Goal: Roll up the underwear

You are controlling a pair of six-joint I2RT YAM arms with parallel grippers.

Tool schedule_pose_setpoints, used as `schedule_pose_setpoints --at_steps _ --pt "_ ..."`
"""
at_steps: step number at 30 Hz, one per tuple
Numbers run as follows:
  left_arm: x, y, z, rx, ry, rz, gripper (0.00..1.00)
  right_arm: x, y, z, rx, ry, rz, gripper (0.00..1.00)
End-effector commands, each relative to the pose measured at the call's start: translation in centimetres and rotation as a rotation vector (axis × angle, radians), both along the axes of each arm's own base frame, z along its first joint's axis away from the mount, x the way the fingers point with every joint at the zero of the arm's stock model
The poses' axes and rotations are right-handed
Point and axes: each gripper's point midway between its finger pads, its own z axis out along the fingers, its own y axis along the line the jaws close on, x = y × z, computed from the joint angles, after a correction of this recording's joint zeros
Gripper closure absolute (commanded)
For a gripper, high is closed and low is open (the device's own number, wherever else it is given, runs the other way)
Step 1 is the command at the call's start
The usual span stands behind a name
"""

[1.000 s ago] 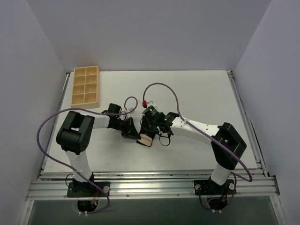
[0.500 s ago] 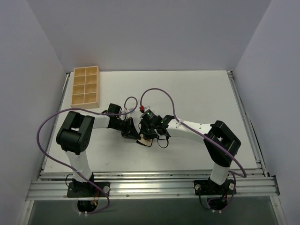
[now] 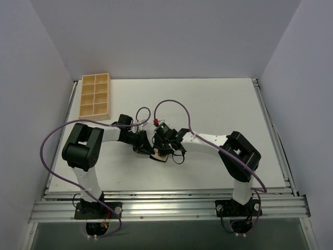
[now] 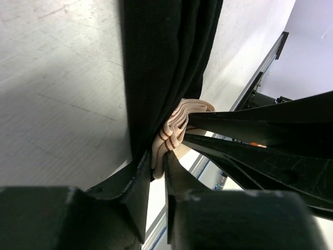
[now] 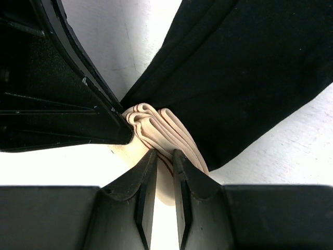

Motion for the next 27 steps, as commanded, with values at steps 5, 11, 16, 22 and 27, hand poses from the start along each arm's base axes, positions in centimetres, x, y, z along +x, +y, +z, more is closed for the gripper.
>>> schedule_pose_setpoints --at_steps 5,11,16,22,27 --pt "-1.3 2.1 -2.2 0.144 0.051 -0.04 0.61 -1.7 -2.2 -3.8 -0.121 0.074 -0.005 0.85" --pt "-1.9 3.0 -2.5 0.215 0.076 -0.064 0.49 -1.9 -2.6 -4.4 -0.138 0.086 -0.015 0.86" --pt "-2.1 3.9 -3.1 0.287 0.086 -0.05 0.49 -1.9 -2.8 -4.7 -0.146 0.088 -0.018 0.86" --pt "-2.4 4.5 -3.2 0.322 0.073 -0.039 0.44 -2.0 -2.9 -4.8 -0.149 0.091 -0.02 0.86" --pt "-1.5 4.9 -3.0 0.357 0.029 -0.013 0.43 -2.1 -2.8 -4.8 -0.145 0.096 -0.02 0.87"
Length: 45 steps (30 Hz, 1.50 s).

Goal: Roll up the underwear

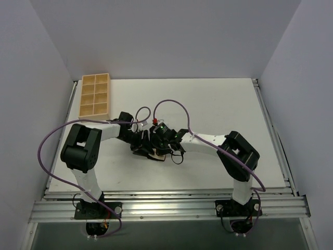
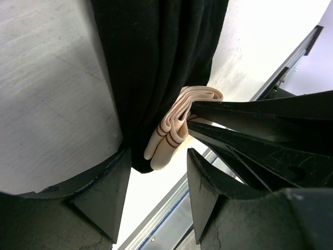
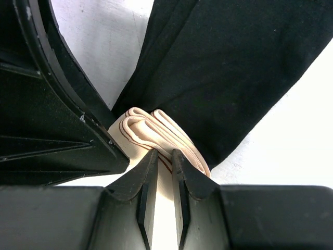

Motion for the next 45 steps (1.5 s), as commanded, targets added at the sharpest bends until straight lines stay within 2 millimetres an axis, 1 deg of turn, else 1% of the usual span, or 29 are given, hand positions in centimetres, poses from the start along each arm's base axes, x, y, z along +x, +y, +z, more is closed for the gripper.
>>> schedule_pose_setpoints --at_steps 1,5,9,12,14,16,18,21,26,30,35,39,40,42,44,45 --pt "-0.7 3.5 -3.1 0.231 -0.015 0.021 0.43 -2.6 -3.7 -4.7 -0.178 0.107 -0.009 0.87" --pt "0.0 3.7 -2.6 0.252 -0.045 0.037 0.43 -2.7 -3.8 -4.7 -0.18 0.109 -0.009 0.87" --pt "0.5 4.0 -2.2 0.273 -0.065 0.068 0.47 -2.8 -3.8 -4.7 -0.179 0.114 -0.011 0.87" --pt "0.4 3.5 -1.7 0.237 -0.065 0.061 0.44 -2.8 -3.8 -4.8 -0.178 0.115 -0.011 0.87" --pt "0.2 2.8 -1.2 0.183 -0.06 0.051 0.44 -2.9 -3.9 -4.9 -0.181 0.117 -0.01 0.87" --pt "0.2 2.8 -1.1 0.167 -0.054 0.062 0.44 -3.0 -4.0 -5.0 -0.183 0.12 -0.012 0.87" --pt "0.2 3.2 -1.3 0.198 -0.056 0.069 0.44 -3.0 -4.0 -5.1 -0.183 0.122 -0.011 0.87" --pt "0.1 3.3 -1.5 0.204 -0.054 0.067 0.43 -3.0 -4.0 -5.0 -0.182 0.119 -0.012 0.87" --pt "-0.2 2.4 -2.1 0.159 -0.03 0.08 0.43 -2.8 -3.8 -4.8 -0.172 0.116 -0.015 0.87" --pt "-0.6 2.0 -3.0 0.152 -0.009 0.082 0.43 -2.8 -3.6 -4.6 -0.17 0.113 -0.012 0.88" --pt "-1.0 1.0 -4.0 0.127 0.011 0.084 0.43 -2.4 -2.9 -4.0 -0.142 0.108 -0.019 0.88" --pt "-1.4 0.5 -5.0 0.122 0.033 0.085 0.43 -2.6 -2.5 -3.9 -0.137 0.109 -0.013 0.88" --pt "-1.3 0.5 -5.1 0.119 0.03 0.087 0.44 -2.7 -2.4 -3.9 -0.135 0.109 -0.01 0.88" --pt "-1.4 0.5 -5.4 0.122 0.038 0.095 0.5 -2.9 -2.1 -3.8 -0.129 0.109 -0.004 0.88" --pt "-1.4 0.4 -5.4 0.116 0.041 0.098 0.57 -3.0 -1.9 -3.6 -0.126 0.103 0.003 0.88" --pt "-1.5 0.4 -5.5 0.116 0.046 0.099 0.69 -3.1 -1.8 -3.6 -0.128 0.101 0.009 0.87"
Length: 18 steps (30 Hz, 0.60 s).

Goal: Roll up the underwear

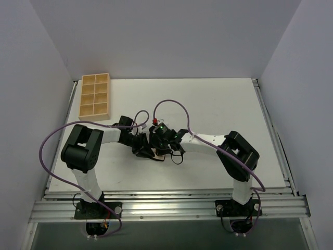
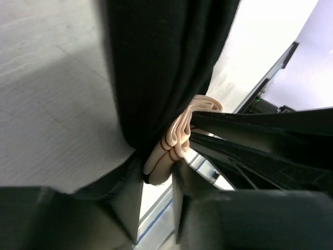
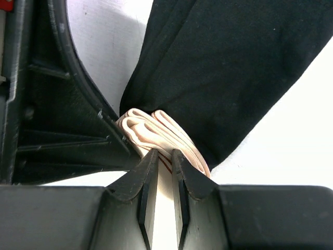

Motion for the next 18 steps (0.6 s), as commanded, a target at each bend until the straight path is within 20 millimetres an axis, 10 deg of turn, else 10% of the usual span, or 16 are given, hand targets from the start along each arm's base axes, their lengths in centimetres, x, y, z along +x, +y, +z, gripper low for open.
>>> schedule_pose_setpoints --at_steps 1,5,18 --pt "-0.8 1.5 -4.8 0.158 -0.003 0.003 0.76 -2.8 -2.1 -3.3 -0.139 0.088 0.018 0.87" --pt "-0.4 1.4 -4.4 0.155 -0.009 -0.002 0.97 -2.6 -2.1 -2.2 -0.149 0.059 0.032 0.84" --pt "0.6 1.7 -2.6 0.121 0.086 -0.033 0.98 -1.7 -3.6 3.7 -0.291 -0.331 0.246 0.58"
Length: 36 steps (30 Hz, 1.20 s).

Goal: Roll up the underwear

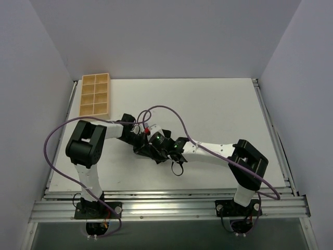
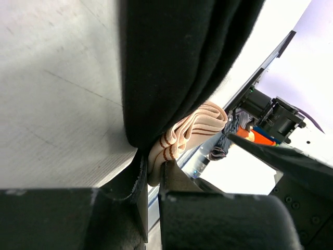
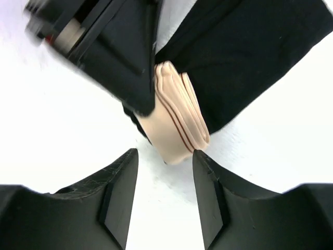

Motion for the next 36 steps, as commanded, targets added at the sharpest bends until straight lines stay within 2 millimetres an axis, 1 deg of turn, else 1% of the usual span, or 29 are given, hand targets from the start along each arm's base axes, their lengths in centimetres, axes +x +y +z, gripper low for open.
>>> schedule_pose_setpoints --at_steps 1,3,5,9,11,13,14,15,17,19,20,21,24,31,36 --pt "0.4 2.1 -2.5 0.126 0.018 -0.009 0.98 0.2 -2.3 1.0 -0.148 -0.138 0.1 0.57" --pt "0.4 2.1 -2.4 0.117 0.036 -0.005 0.98 0.0 -2.6 0.9 -0.199 -0.178 0.136 0.56" --pt "0.5 2.1 -2.2 0.114 0.048 -0.001 0.98 -0.6 -2.1 1.0 -0.211 -0.199 0.189 0.55" --pt "0.6 1.9 -1.6 0.108 0.07 0.003 0.98 -1.1 -1.7 1.0 -0.302 -0.26 0.291 0.51" --pt "0.8 1.8 -1.3 0.104 0.072 0.005 0.98 -0.9 -1.6 1.0 -0.34 -0.29 0.311 0.5" --pt "0.6 1.8 -1.2 0.103 0.095 0.001 0.98 -1.0 -1.4 0.6 -0.386 -0.315 0.355 0.49" --pt "0.7 1.8 -1.2 0.102 0.096 -0.001 0.98 -0.7 -1.3 0.8 -0.4 -0.331 0.358 0.48" --pt "0.5 1.8 -1.1 0.103 0.109 -0.003 0.98 -0.8 -1.3 0.3 -0.422 -0.331 0.375 0.48" --pt "0.3 1.8 -1.1 0.104 0.117 -0.005 0.98 -0.7 -1.1 0.1 -0.458 -0.352 0.408 0.48" --pt "0.2 1.8 -1.0 0.103 0.126 -0.004 0.98 -0.9 -0.8 -0.5 -0.494 -0.368 0.442 0.47" --pt "0.2 1.8 -0.9 0.102 0.127 -0.003 0.98 -0.6 -1.1 -0.5 -0.525 -0.389 0.43 0.47" --pt "0.0 1.8 -0.9 0.104 0.135 -0.003 0.98 -0.5 -1.3 -1.2 -0.555 -0.39 0.431 0.47" --pt "-0.4 1.8 -0.8 0.099 0.148 -0.004 0.98 0.1 -1.4 -1.7 -0.607 -0.409 0.427 0.47" --pt "-1.5 1.7 -0.8 0.097 0.189 -0.008 0.98 0.7 -0.4 -2.2 -0.618 -0.429 0.44 0.47" --pt "-1.9 0.9 -0.4 0.031 0.206 -0.004 0.98 0.9 -0.6 -2.9 -0.642 -0.435 0.471 0.49"
